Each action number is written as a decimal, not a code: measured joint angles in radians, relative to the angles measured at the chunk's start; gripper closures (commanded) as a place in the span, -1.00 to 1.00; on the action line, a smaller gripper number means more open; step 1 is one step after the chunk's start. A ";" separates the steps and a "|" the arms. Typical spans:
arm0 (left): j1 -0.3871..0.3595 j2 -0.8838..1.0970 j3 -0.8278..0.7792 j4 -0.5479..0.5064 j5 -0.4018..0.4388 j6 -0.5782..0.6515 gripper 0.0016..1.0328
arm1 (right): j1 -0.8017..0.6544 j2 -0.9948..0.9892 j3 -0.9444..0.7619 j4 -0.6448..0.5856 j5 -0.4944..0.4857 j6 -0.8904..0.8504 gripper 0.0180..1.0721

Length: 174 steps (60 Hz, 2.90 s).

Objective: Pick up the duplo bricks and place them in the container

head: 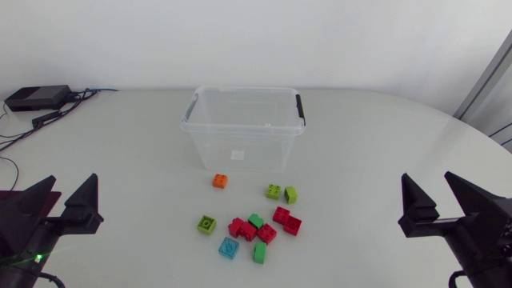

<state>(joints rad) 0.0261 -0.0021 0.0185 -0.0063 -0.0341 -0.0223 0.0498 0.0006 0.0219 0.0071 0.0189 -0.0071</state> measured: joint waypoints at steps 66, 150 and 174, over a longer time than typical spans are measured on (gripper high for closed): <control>-0.063 0.423 0.533 0.036 0.000 -0.004 -0.80 | 0.008 0.340 0.212 0.242 -0.014 0.002 -0.90; -0.356 1.495 0.727 -0.508 0.458 1.263 -0.69 | 0.160 1.462 0.820 -0.447 -0.172 -0.357 -0.90; -0.411 1.729 0.836 -0.470 0.428 1.333 0.07 | 0.344 1.593 0.930 -0.420 -0.145 -0.072 -0.90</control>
<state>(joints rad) -0.3851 1.7271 0.8547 -0.4767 0.3935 1.3106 0.3939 1.5932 0.9516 -0.4126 -0.1265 -0.0788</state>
